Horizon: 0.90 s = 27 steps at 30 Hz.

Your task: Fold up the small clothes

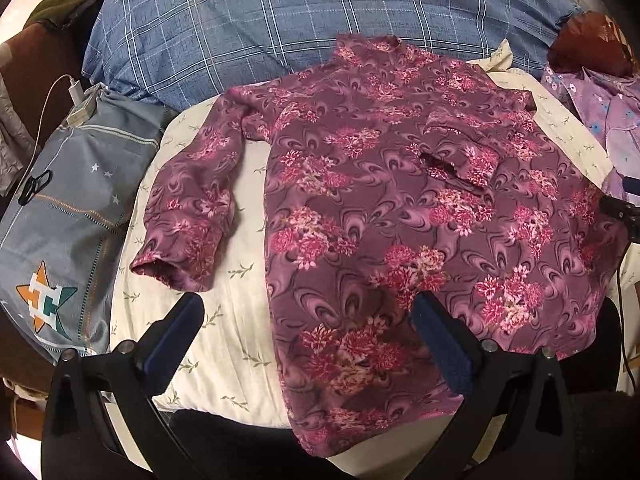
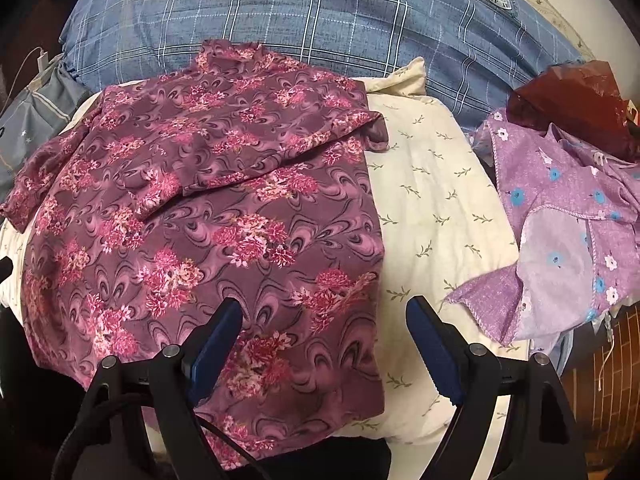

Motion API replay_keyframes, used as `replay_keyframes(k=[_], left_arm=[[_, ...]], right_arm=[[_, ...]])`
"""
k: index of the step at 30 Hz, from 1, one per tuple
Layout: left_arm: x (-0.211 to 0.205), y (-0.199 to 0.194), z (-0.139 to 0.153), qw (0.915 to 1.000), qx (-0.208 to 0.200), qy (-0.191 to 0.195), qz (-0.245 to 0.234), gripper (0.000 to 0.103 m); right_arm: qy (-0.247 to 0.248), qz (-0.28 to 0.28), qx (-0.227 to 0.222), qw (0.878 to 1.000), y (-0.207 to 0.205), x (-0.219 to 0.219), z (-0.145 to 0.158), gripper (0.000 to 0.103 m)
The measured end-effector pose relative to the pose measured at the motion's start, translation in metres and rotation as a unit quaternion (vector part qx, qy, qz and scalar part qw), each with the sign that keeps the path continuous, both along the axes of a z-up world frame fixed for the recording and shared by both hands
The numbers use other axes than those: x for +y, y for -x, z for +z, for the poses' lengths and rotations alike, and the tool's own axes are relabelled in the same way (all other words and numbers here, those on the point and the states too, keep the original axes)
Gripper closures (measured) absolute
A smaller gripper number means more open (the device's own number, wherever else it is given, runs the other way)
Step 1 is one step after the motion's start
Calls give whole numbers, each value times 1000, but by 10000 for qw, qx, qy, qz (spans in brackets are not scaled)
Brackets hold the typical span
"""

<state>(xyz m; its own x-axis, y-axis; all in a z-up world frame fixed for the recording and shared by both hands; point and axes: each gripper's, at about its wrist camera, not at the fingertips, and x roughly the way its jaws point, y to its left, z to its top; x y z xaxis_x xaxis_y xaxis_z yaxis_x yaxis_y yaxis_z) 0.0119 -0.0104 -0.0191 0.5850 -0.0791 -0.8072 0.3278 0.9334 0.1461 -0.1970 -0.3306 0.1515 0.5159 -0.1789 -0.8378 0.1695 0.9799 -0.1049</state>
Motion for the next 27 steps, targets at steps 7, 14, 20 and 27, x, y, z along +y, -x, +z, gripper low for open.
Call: replay_keyframes(k=[7,14,20,27], left_arm=[[-3,-7,6,10000,-82,51,-4,0],[0,-6,8,9998,-92,138,-59,0],[5,1,0,9999,-11,100,-111,0],[12,14,1,9997,-19,128,-185,0]], right_arm=[[12,-93,2,10000,-3,-2,3,19],[30,-19,31,10000,-3,0,7,19],[245,46,180,9995,2,7,3,19],[238,45,211,9995,10,10,5,19]])
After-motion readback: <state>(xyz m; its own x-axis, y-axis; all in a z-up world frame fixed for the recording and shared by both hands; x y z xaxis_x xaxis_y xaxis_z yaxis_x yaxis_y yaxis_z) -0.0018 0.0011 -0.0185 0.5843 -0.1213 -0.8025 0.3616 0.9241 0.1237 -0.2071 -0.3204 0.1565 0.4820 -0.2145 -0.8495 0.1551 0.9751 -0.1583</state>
